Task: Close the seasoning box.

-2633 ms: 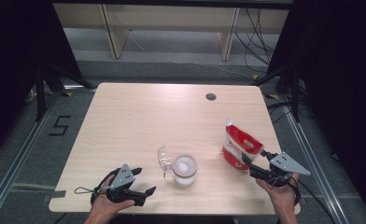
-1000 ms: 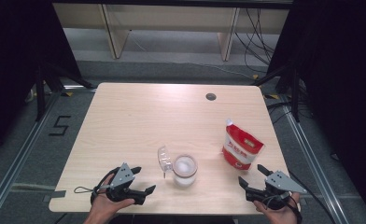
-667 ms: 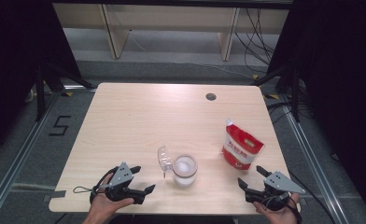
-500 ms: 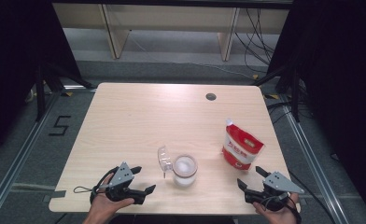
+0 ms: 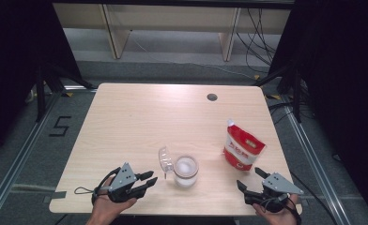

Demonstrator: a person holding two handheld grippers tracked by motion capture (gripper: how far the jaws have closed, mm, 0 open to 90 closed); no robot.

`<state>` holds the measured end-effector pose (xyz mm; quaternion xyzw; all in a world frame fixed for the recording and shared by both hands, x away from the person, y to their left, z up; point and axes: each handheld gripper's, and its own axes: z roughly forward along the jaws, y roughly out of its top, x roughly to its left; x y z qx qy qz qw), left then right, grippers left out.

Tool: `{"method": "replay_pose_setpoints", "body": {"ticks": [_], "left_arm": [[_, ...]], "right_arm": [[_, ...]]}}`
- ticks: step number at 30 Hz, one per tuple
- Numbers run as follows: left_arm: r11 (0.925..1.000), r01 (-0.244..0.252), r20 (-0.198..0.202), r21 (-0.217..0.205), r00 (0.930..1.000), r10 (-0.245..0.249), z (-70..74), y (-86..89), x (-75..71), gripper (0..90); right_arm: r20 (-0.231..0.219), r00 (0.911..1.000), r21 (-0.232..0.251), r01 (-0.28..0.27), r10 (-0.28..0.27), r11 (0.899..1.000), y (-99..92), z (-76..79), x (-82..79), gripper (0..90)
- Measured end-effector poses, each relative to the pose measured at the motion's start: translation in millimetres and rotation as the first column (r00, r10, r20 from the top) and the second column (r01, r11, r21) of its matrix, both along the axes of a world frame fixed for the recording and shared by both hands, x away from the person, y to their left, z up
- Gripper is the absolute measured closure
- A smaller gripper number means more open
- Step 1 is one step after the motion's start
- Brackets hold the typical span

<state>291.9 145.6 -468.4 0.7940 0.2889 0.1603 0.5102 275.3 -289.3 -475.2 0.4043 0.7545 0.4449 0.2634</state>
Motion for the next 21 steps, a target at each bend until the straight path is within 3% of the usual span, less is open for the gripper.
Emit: {"method": "replay_pose_setpoints", "body": {"ticks": [6,8,9,15,18,19,20,21], "left_arm": [[0.9999,0.017,0.017,0.005,0.9997,-0.017,4.3,-7.0,1.0,84.6],[0.9996,0.026,0.025,0.007,0.9993,-0.026,7.1,-7.7,2.6,86.4],[0.9999,0.015,0.012,0.0,0.9998,-0.015,8.2,-8.8,1.7,87.4],[0.999,0.041,0.036,0.017,0.9985,-0.042,13.4,-14.0,6.1,89.2],[0.9993,0.036,0.02,0.012,0.9991,-0.036,13.4,-15.4,6.0,89.2],[0.9988,0.035,0.024,0.033,0.9991,-0.036,14.5,-14.1,6.4,89.2],[0.9994,0.03,0.018,0.017,0.9994,-0.03,14.5,-14.8,6.5,89.2],[0.9991,0.036,0.025,0.021,0.999,-0.036,15.3,-14.3,7.8,89.2]], "right_arm": [[-0.007,1.0,0.008,0.006,-0.006,1.0,0.9,-0.5,-0.4,20.6],[-0.034,0.9992,0.022,0.021,-0.021,1.0,3.5,-0.4,-2.9,20.7],[-0.007,1.0,-0.006,0.003,-0.003,1.0,2.1,-0.9,-0.7,20.7],[-0.004,1.0,-0.011,-0.008,0.008,1.0,2.1,-1.4,0.3,21.0],[-0.033,0.9993,0.029,0.017,-0.016,0.999,3.8,-0.8,-2.6,21.3],[-0.027,0.9996,0.011,0.011,-0.011,1.0,2.9,-0.6,-2.1,21.3],[-0.002,1.0,-0.007,-0.003,0.003,1.0,1.6,-1.1,-0.2,21.3],[-0.005,1.0,0.0,-0.008,0.008,1.0,2.2,-1.2,0.1,21.3]]}}
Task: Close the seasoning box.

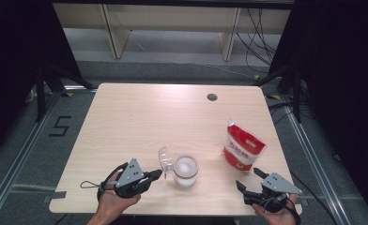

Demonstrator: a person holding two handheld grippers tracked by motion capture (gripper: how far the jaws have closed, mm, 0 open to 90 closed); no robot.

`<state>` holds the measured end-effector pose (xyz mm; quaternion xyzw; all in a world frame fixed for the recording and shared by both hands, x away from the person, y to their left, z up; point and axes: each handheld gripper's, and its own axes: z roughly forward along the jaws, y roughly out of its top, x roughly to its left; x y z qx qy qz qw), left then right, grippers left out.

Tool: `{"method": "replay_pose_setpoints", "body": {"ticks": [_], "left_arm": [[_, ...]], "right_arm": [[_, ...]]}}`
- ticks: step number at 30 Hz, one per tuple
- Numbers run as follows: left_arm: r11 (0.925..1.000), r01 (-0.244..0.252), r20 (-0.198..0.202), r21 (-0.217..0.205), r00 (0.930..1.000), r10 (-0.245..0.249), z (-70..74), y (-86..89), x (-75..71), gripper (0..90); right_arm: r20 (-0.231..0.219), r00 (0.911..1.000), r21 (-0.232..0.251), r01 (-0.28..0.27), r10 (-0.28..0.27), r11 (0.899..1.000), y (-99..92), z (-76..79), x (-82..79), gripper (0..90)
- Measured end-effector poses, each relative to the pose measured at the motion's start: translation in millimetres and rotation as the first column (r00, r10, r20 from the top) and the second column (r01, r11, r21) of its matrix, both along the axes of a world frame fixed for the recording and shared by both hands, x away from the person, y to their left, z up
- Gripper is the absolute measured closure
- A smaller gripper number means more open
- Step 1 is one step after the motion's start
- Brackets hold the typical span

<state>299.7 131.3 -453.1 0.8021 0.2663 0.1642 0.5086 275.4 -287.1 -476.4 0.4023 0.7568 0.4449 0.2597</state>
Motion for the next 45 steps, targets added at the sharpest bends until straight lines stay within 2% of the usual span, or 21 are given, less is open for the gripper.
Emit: {"method": "replay_pose_setpoints", "body": {"ticks": [1,3,8,10,11,12,14,17,18,19,21,24,25,26,27,28,29,30,33,40,45], "left_arm": [[0.9999,0.002,0.009,0.011,1.0,-0.003,1.6,0.9,0.9,89.2],[1.0,-0.006,0.008,-0.002,0.9999,0.006,3.3,0.7,1.7,89.2],[1.0,0.003,0.022,0.003,0.9998,-0.003,7.6,0.2,3.7,89.2],[0.9999,-0.006,0.006,-0.01,1.0,0.006,7.5,-2.1,2.9,89.2],[0.9999,0.008,0.022,0.006,0.9997,-0.008,8.1,-1.8,4.2,89.2],[0.9998,0.021,0.025,0.003,0.9995,-0.021,7.8,-2.4,5.3,89.2],[1.0,-0.002,0.002,-0.006,1.0,0.002,7.7,-4.5,3.2,89.1],[0.9998,0.019,0.021,0.01,0.9996,-0.02,8.5,-5.3,5.2,89.1],[0.9997,0.02,0.025,0.01,0.9995,-0.021,8.4,-5.6,5.5,89.1],[1.0,0.006,0.004,-0.008,1.0,-0.006,7.5,-7.1,4.3,89.1],[0.9999,0.011,0.014,-0.002,0.9998,-0.011,7.8,-6.9,5.2,89.0],[0.9999,0.014,0.016,0.004,0.9998,-0.014,8.2,-7.6,5.3,89.0],[1.0,0.007,0.005,-0.005,1.0,-0.007,7.7,-8.4,4.6,89.0],[0.9999,0.014,0.012,0.0,0.9998,-0.014,7.8,-8.4,5.3,89.0],[0.9998,0.016,0.018,0.007,0.9997,-0.016,7.8,-8.5,5.5,88.9],[0.9998,0.018,0.018,0.009,0.9997,-0.018,7.8,-8.6,5.6,88.7],[0.9998,0.017,0.015,0.008,0.9997,-0.017,7.7,-8.9,5.3,88.6],[0.9999,0.013,0.005,0.001,0.9999,-0.013,7.4,-9.7,4.5,88.6],[0.9996,0.029,0.022,0.003,0.9993,-0.029,7.0,-10.4,5.7,88.5],[0.9993,0.036,0.018,0.012,0.9992,-0.036,6.3,-12.5,5.0,87.7],[0.9993,0.037,0.005,-0.004,0.9993,-0.037,6.0,-15.9,4.4,87.3]], "right_arm": [[-0.001,1.0,-0.001,0.0,0.0,1.0,0.3,0.0,-0.1,21.3],[-0.004,1.0,0.003,-0.005,0.005,1.0,0.6,-0.2,0.1,21.4],[-0.01,0.9999,-0.003,-0.004,0.004,1.0,0.4,-0.2,-0.1,21.6],[-0.009,1.0,-0.005,-0.002,0.002,1.0,0.3,-0.2,-0.1,21.6],[-0.009,0.9999,-0.004,-0.008,0.008,1.0,0.5,-0.4,0.3,21.6],[-0.007,0.9999,-0.009,-0.01,0.01,1.0,0.2,-0.3,0.4,21.6],[-0.009,0.9999,-0.005,-0.007,0.007,1.0,0.5,-0.3,0.1,21.7],[0.007,1.0,-0.02,-0.004,0.004,1.0,0.0,-0.5,0.6,21.8],[-0.004,0.9999,-0.015,-0.009,0.009,1.0,0.4,-0.7,0.5,21.7],[-0.003,1.0,-0.014,-0.01,0.01,1.0,0.4,-0.8,0.6,21.8],[-0.005,0.9999,-0.012,-0.016,0.016,1.0,0.5,-0.7,0.9,21.8],[0.022,0.9997,-0.031,-0.013,0.014,0.999,-0.6,-0.6,1.8,21.8],[0.009,0.9999,-0.019,-0.013,0.013,1.0,0.1,-0.8,1.4,21.8],[-0.006,0.9999,-0.01,-0.016,0.016,1.0,0.7,-0.5,0.8,21.8],[0.009,0.9999,-0.015,-0.012,0.012,1.0,0.6,-0.7,1.3,21.8],[-0.006,0.9998,-0.013,-0.017,0.017,1.0,0.8,-0.7,0.9,21.8],[-0.027,0.9996,-0.002,0.003,-0.003,1.0,1.6,-0.3,-1.1,21.9],[-0.022,0.9997,-0.005,0.006,-0.006,1.0,1.8,-0.2,-1.4,21.9],[0.004,1.0,-0.019,-0.006,0.006,1.0,1.3,-0.8,0.3,21.9],[0.003,0.9999,-0.016,-0.015,0.015,1.0,1.7,-1.2,1.0,22.0],[0.002,0.9999,-0.01,-0.017,0.017,1.0,2.2,-1.5,1.1,22.0]]}}
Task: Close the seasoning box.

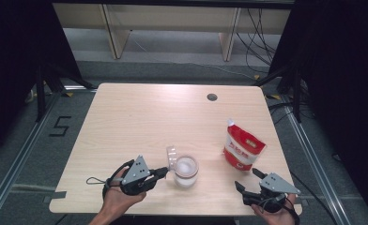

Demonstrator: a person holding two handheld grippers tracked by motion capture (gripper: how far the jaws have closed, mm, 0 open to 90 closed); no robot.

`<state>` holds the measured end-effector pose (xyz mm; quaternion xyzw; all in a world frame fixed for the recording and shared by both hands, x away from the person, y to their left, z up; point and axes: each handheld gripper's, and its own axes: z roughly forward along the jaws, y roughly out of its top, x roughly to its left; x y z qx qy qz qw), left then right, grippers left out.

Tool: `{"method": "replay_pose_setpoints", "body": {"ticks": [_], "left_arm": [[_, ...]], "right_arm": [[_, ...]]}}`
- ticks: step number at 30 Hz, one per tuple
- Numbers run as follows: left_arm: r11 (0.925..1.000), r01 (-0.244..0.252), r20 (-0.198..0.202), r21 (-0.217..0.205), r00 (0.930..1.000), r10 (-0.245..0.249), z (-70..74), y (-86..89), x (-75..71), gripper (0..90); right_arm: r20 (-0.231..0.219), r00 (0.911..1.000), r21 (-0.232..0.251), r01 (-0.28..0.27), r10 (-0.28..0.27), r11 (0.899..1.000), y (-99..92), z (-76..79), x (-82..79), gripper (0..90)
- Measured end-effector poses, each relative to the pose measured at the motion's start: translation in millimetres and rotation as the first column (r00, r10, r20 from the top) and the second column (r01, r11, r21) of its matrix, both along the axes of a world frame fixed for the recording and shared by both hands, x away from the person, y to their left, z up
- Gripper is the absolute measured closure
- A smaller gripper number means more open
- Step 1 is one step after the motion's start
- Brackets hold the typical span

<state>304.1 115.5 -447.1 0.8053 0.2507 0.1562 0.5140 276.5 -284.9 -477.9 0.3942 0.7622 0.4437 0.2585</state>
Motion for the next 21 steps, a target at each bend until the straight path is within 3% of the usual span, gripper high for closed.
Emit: {"method": "replay_pose_setpoints", "body": {"ticks": [5,10,12,13,16,17,18,21], "left_arm": [[0.9999,0.011,0.001,0.013,0.9999,-0.011,0.7,0.1,0.2,84.6],[0.9997,-0.007,-0.04,-0.022,0.9992,0.006,0.3,0.5,-1.4,74.5],[0.9998,0.013,-0.045,-0.014,0.9989,-0.014,0.6,2.6,1.8,64.2],[0.9993,-0.017,-0.082,-0.032,0.9965,0.015,-0.1,2.5,0.6,59.5],[0.9989,-0.033,-0.106,-0.035,0.9939,0.029,-2.1,3.8,2.3,51.4],[0.9995,-0.025,-0.088,-0.018,0.9959,0.023,-2.0,5.4,4.0,48.6],[0.9986,-0.04,-0.109,-0.033,0.9933,0.037,-3.3,4.9,3.8,45.2],[0.999,-0.035,-0.108,-0.029,0.9936,0.032,-3.2,6.9,4.6,38.2]], "right_arm": [[0.002,1.0,-0.009,0.006,-0.006,1.0,-0.6,0.4,-0.3,22.2],[-0.001,1.0,-0.009,0.003,-0.003,1.0,-0.5,0.3,-0.2,22.3],[-0.001,1.0,-0.004,0.001,-0.001,1.0,-0.3,0.1,0.0,22.3],[0.0,1.0,-0.003,0.001,-0.001,1.0,-0.3,0.1,0.0,22.3],[-0.003,1.0,0.004,0.001,-0.001,1.0,0.2,0.1,-0.2,22.4],[-0.003,1.0,0.003,0.0,0.0,1.0,0.2,0.2,-0.3,22.3],[-0.017,0.9999,0.004,-0.001,0.001,1.0,0.5,0.3,-1.0,22.3],[-0.004,1.0,0.004,0.0,0.0,1.0,0.3,0.1,-0.2,22.3]]}}
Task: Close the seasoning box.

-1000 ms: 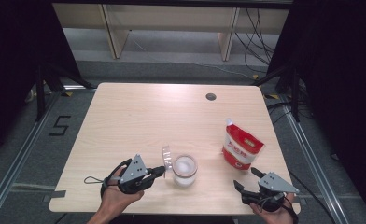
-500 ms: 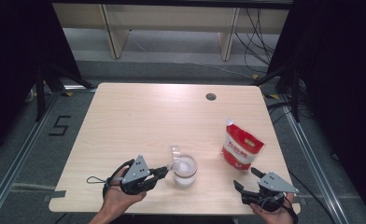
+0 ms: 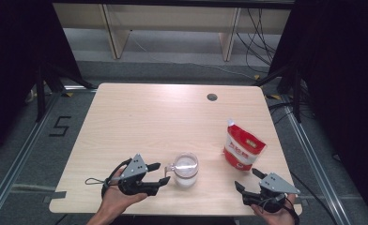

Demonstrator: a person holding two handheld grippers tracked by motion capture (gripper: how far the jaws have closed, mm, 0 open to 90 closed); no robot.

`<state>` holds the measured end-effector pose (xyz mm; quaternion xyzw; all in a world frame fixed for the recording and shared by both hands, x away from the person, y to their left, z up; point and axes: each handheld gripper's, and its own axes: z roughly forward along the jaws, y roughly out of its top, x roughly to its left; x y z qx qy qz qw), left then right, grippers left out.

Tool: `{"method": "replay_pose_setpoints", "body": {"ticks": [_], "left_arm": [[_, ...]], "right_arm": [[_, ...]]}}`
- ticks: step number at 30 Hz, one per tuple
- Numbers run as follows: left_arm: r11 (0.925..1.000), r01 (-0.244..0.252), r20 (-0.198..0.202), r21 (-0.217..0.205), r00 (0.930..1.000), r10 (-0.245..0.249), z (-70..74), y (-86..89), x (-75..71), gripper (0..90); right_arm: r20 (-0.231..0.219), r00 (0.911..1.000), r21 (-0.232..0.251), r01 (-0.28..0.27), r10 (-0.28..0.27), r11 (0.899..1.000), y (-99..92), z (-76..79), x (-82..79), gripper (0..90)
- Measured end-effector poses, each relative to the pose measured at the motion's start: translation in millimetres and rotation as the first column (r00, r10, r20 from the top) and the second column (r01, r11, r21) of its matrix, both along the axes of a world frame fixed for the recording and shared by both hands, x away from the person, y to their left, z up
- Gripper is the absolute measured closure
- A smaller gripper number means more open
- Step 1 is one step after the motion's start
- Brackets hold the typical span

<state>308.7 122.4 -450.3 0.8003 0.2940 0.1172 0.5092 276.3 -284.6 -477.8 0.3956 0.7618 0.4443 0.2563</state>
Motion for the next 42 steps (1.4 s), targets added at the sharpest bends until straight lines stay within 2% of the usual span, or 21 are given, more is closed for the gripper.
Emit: {"method": "replay_pose_setpoints", "body": {"ticks": [1,2,3,12,16,17,19,23,24,27,29,30,31,32,33,36,37,38,39,40,42], "left_arm": [[0.9999,-0.003,-0.013,-0.01,0.9999,0.003,-0.5,-0.1,-0.2,33.8],[0.9998,-0.009,-0.029,-0.015,0.9995,0.009,-1.4,0.1,-0.9,31.3],[0.9999,-0.016,-0.023,-0.003,0.9996,0.015,-2.4,1.1,-1.8,30.6],[0.9995,-0.023,-0.015,0.023,0.9996,0.023,-10.2,7.2,-7.3,16.9],[0.9989,-0.04,-0.018,0.026,0.999,0.041,-11.4,12.9,-10.2,16.5],[0.9992,-0.027,-0.002,0.029,0.9996,0.028,-12.0,15.3,-9.0,16.4],[0.9988,-0.044,-0.023,0.024,0.9988,0.044,-13.5,16.5,-11.0,16.3],[0.9981,-0.05,-0.028,0.036,0.9983,0.051,-17.4,19.1,-13.4,16.4],[0.9984,-0.05,-0.03,0.025,0.9983,0.051,-19.3,19.2,-13.9,16.4],[0.9979,-0.05,-0.029,0.042,0.9983,0.051,-23.2,21.1,-15.7,16.4],[0.9978,-0.053,-0.039,0.04,0.9977,0.055,-25.2,21.5,-17.4,16.4],[0.9976,-0.047,-0.042,0.05,0.9979,0.05,-25.5,22.4,-18.1,16.4],[0.998,-0.044,-0.043,0.046,0.998,0.046,-26.7,22.9,-18.8,16.4],[0.9981,-0.045,-0.038,0.042,0.9982,0.046,-27.8,23.3,-19.5,16.4],[0.997,-0.047,-0.037,0.061,0.9981,0.049,-27.6,24.6,-20.9,16.4],[0.9975,-0.045,-0.035,0.055,0.9983,0.047,-29.8,25.5,-23.7,16.4],[0.9973,-0.042,-0.036,0.061,0.9984,0.044,-30.1,26.1,-24.4,16.4],[0.9978,-0.046,-0.04,0.048,0.9981,0.048,-31.1,25.5,-25.2,16.4],[0.9968,-0.045,-0.037,0.066,0.9982,0.048,-31.3,26.8,-26.1,16.4],[0.9973,-0.043,-0.04,0.06,0.9982,0.045,-32.1,27.0,-26.5,16.4],[0.9964,-0.04,-0.037,0.075,0.9984,0.042,-32.5,28.5,-28.0,16.4]], "right_arm": [[0.003,1.0,-0.008,-0.002,0.002,1.0,-0.4,0.0,0.1,22.3],[-0.014,0.9999,0.006,0.002,-0.001,1.0,0.5,0.2,-0.8,22.3],[-0.005,1.0,-0.007,0.001,-0.001,1.0,-0.1,0.1,-0.3,22.3],[-0.01,1.0,0.002,0.003,-0.003,1.0,0.2,0.2,-0.8,21.9],[-0.011,0.9999,0.006,0.002,-0.002,1.0,0.7,0.2,-0.9,21.9],[-0.013,0.9999,0.011,-0.001,0.001,1.0,1.0,0.3,-1.0,21.9],[-0.017,0.9999,0.008,0.001,-0.001,1.0,2.1,0.3,-1.6,21.8],[-0.01,0.9999,0.005,-0.008,0.008,1.0,1.9,0.2,-0.9,21.8],[-0.012,0.9999,0.007,-0.009,0.009,1.0,1.9,0.2,-0.9,21.7],[-0.023,0.9997,0.001,0.004,-0.004,1.0,2.8,0.7,-2.8,22.1],[0.006,0.9999,-0.017,-0.01,0.01,1.0,2.1,0.8,-1.0,22.0],[-0.039,0.9992,0.012,0.011,-0.01,1.0,4.8,0.9,-4.2,22.1],[-0.019,0.9997,0.002,-0.014,0.014,1.0,3.4,0.1,-1.2,22.1],[-0.021,0.9997,-0.001,-0.01,0.01,1.0,3.8,0.0,-1.7,22.1],[-0.025,0.9996,-0.002,-0.012,0.012,1.0,3.8,0.0,-1.7,22.0],[-0.02,0.9995,-0.005,-0.026,0.026,1.0,3.9,-0.4,-0.9,21.9],[-0.021,0.9996,-0.007,-0.016,0.016,1.0,3.6,-0.2,-1.3,21.9],[-0.033,0.9992,-0.001,-0.021,0.021,1.0,4.1,-0.6,-1.4,21.9],[-0.049,0.9988,-0.001,-0.001,0.001,1.0,4.9,-0.1,-3.5,21.8],[-0.033,0.9992,-0.011,-0.024,0.024,1.0,3.7,-1.1,-0.7,21.8],[-0.038,0.9989,-0.004,-0.027,0.027,1.0,4.4,-1.5,-1.0,21.8]]}}
